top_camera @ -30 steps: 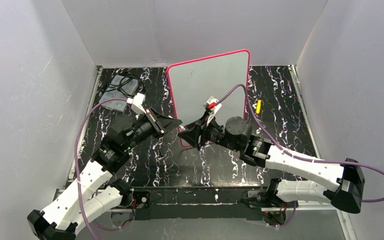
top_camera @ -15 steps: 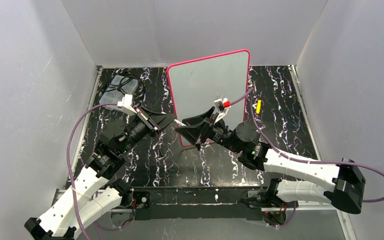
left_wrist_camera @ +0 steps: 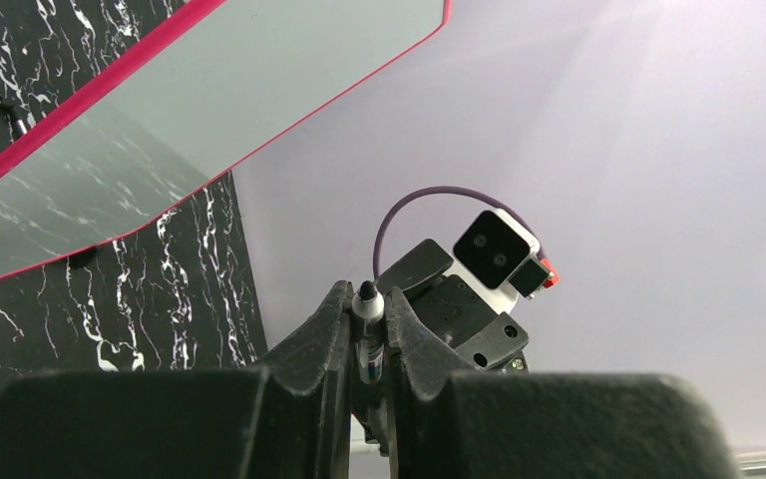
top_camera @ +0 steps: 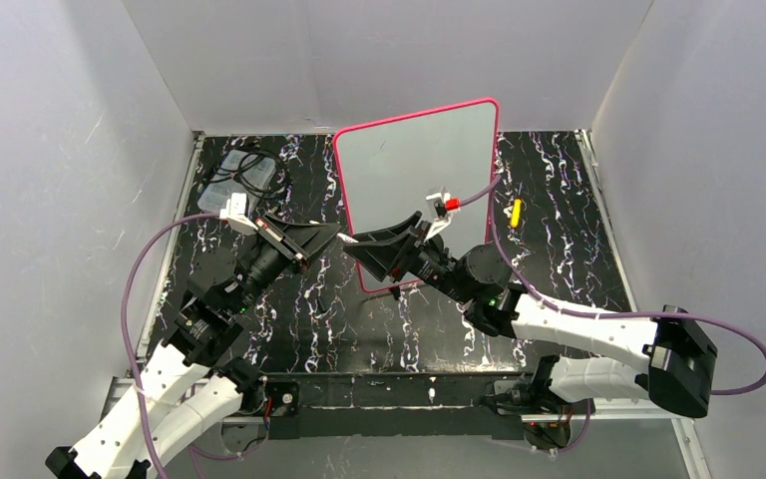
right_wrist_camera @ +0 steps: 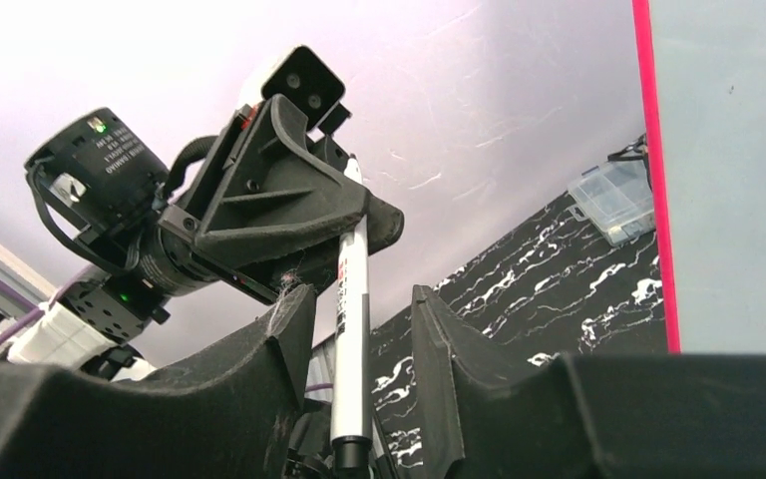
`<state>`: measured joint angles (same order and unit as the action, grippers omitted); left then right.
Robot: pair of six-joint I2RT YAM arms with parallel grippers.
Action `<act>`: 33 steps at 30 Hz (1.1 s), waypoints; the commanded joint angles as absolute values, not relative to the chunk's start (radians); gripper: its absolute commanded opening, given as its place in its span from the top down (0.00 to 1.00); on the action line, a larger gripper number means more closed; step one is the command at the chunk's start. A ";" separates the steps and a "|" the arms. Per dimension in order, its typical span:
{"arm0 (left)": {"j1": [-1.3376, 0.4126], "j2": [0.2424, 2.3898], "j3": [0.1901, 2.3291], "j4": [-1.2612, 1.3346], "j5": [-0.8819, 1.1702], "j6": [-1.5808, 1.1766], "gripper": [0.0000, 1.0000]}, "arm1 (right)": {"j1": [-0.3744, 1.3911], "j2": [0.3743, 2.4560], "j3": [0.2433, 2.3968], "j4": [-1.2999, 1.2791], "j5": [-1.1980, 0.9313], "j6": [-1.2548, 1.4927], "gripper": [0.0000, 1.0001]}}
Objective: Write a sentence on the whiteboard
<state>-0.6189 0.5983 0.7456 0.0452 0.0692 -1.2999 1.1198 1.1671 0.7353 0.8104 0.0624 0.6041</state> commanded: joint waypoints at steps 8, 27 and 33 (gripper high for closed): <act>-0.621 0.577 0.726 0.069 -0.010 -1.331 1.00 | 1.126 1.197 0.790 0.934 0.069 0.641 0.59; -0.621 0.558 0.701 0.074 -0.049 -1.356 1.00 | 1.127 1.241 0.818 0.981 0.055 0.667 0.69; -0.621 0.558 0.696 0.074 -0.046 -1.367 1.00 | 1.127 1.238 0.821 0.983 0.061 0.663 0.73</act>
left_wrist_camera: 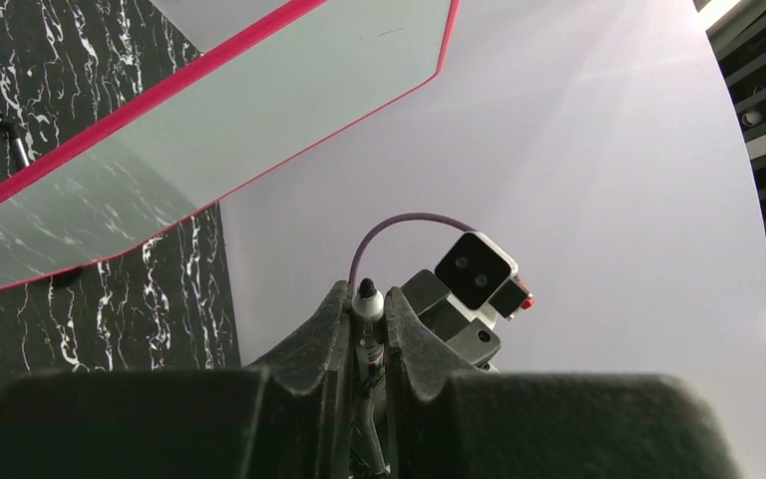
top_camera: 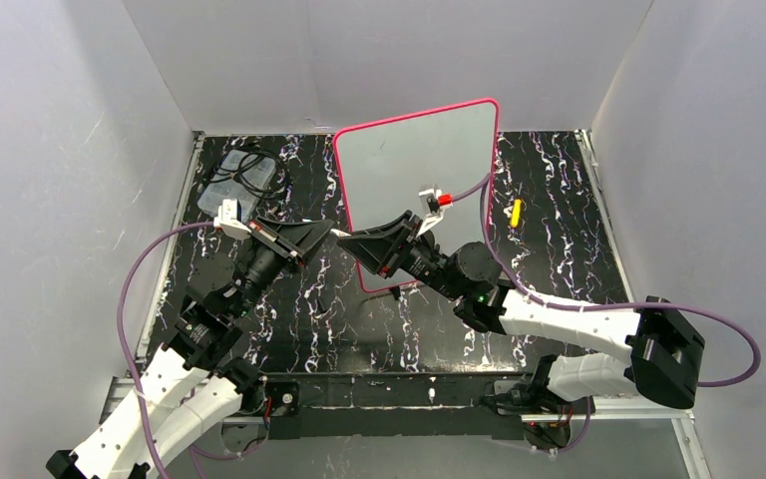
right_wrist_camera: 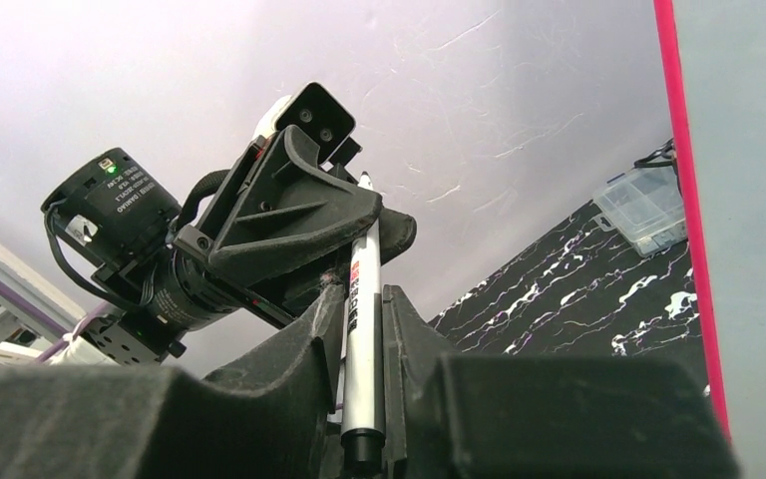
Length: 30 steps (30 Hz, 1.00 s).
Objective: Write a sentence on the whiteboard
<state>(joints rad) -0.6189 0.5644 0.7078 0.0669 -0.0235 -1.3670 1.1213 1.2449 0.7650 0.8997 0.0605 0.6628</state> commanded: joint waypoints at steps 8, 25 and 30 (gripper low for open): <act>-0.621 0.552 0.679 0.074 -0.039 -1.394 1.00 | 1.127 1.233 0.821 0.991 0.081 0.651 0.74; -0.621 0.534 0.664 0.073 -0.049 -1.403 1.00 | 1.127 1.238 0.826 0.988 0.091 0.646 0.83; -0.621 0.537 0.661 0.068 -0.038 -1.402 1.00 | 1.127 1.229 0.830 0.975 0.095 0.639 0.99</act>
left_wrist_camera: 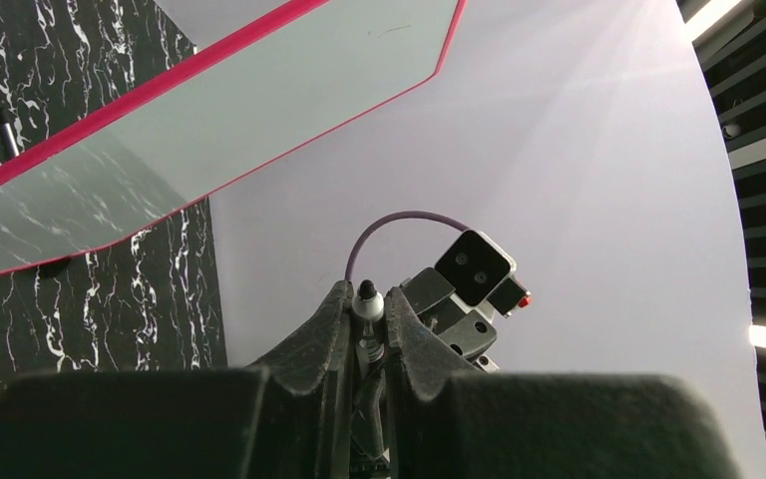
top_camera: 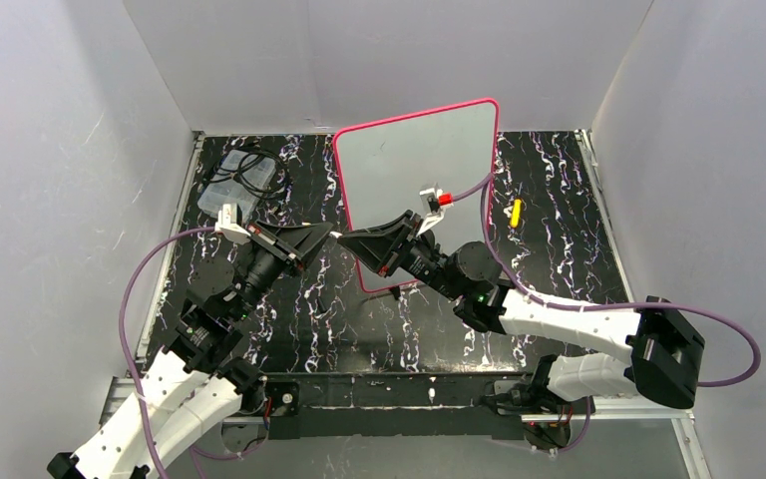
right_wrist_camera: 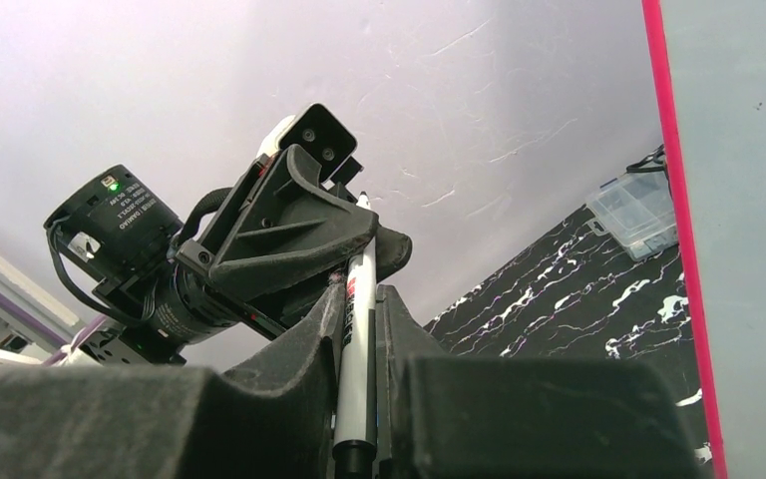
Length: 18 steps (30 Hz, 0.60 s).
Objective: Write a sentence on the whiteboard
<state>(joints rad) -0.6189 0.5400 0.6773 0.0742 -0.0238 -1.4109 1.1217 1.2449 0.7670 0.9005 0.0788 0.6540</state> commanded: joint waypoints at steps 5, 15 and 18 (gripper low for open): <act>-0.622 0.514 0.663 0.015 -0.003 -1.337 0.43 | 1.127 1.177 0.844 0.869 0.128 0.574 0.99; -0.621 0.487 0.904 -0.450 0.121 -0.905 0.02 | 1.127 1.009 0.959 0.418 0.223 0.365 0.99; -0.621 0.570 1.033 -0.573 0.186 -0.699 0.02 | 1.127 0.960 1.009 0.253 0.277 0.310 0.99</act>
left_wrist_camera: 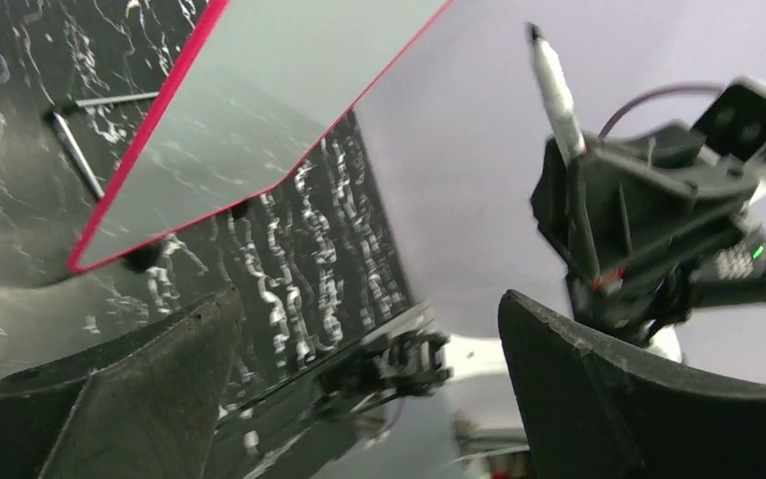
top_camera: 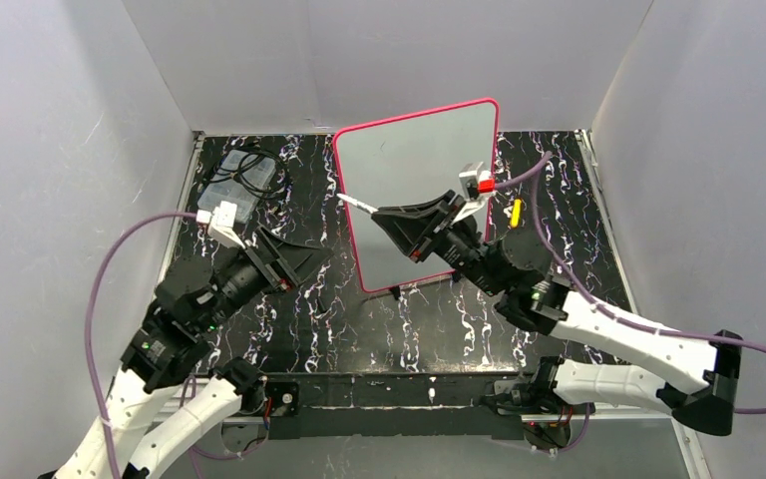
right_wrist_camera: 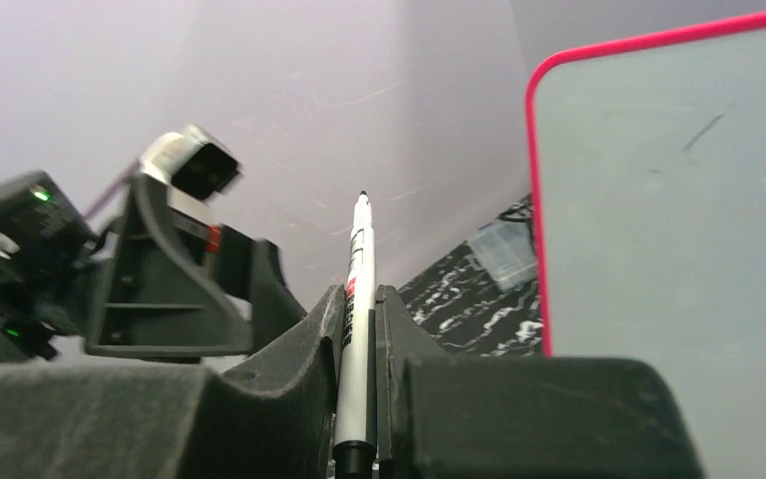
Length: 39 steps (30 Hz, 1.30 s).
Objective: Write a sentence on the whiteboard
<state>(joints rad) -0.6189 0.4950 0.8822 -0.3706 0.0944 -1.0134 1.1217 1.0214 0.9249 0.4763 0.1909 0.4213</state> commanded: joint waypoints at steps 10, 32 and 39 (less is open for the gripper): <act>-0.519 0.897 1.280 -0.584 0.287 -0.256 0.02 | 1.127 0.918 1.144 0.016 0.335 0.215 0.99; -0.202 1.187 1.263 -0.134 0.849 -0.162 0.33 | 0.703 1.079 1.171 0.278 -0.263 0.252 0.99; -0.203 1.176 1.198 -0.029 0.814 -0.162 0.47 | 0.703 1.111 1.184 0.287 -0.249 0.236 0.99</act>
<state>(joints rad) -0.2104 1.1980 1.2224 -0.1066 0.8211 -0.1806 0.7021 1.1007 1.1736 0.2138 -0.2394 0.2546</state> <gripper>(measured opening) 0.558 0.206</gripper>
